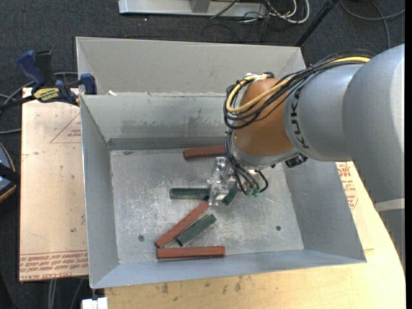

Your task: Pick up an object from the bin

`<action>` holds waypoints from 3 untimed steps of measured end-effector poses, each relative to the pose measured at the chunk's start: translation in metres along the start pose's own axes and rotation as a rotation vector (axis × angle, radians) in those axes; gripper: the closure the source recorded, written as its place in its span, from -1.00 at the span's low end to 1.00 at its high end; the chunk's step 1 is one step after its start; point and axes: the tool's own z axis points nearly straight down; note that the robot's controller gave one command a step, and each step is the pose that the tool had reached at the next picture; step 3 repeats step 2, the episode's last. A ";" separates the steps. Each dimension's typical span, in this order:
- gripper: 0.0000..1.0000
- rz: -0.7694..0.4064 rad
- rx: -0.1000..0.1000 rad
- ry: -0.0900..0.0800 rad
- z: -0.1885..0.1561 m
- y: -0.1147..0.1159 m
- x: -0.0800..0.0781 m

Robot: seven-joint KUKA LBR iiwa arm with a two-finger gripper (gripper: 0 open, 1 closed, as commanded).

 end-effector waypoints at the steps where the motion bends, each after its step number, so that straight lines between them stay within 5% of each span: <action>1: 1.00 0.000 0.000 0.000 0.000 0.000 0.000; 2: 1.00 0.094 0.001 0.003 -0.167 0.008 -0.002; 3: 1.00 0.094 0.001 0.003 -0.167 0.008 -0.002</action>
Offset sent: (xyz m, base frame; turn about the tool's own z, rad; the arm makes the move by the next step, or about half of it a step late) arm -0.0026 0.0071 0.1631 0.0967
